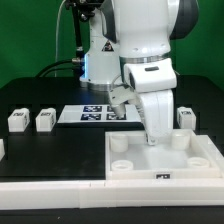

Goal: Assemble one leg

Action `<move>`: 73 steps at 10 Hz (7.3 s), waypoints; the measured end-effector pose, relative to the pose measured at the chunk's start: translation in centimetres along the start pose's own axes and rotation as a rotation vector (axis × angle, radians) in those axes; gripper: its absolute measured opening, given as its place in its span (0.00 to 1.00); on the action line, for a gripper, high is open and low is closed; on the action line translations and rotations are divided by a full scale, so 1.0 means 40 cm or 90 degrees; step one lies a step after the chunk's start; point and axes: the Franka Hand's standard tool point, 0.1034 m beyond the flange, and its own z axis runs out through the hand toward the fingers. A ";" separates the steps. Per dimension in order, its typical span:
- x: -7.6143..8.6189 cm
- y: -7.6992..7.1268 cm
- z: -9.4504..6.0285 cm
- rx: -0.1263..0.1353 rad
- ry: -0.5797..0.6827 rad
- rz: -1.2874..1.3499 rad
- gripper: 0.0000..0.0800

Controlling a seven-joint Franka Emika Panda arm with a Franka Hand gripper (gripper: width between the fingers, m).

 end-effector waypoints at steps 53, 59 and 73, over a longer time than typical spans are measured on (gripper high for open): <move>0.267 -0.244 -0.027 0.413 -0.470 0.954 0.81; 0.263 -0.274 0.018 0.405 -0.460 0.959 0.81; 0.246 -0.217 -0.027 0.392 -0.421 0.944 0.36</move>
Offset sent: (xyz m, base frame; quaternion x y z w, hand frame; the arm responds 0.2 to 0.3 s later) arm 0.0225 0.0021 -0.0072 0.0004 -0.0046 0.0237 0.9997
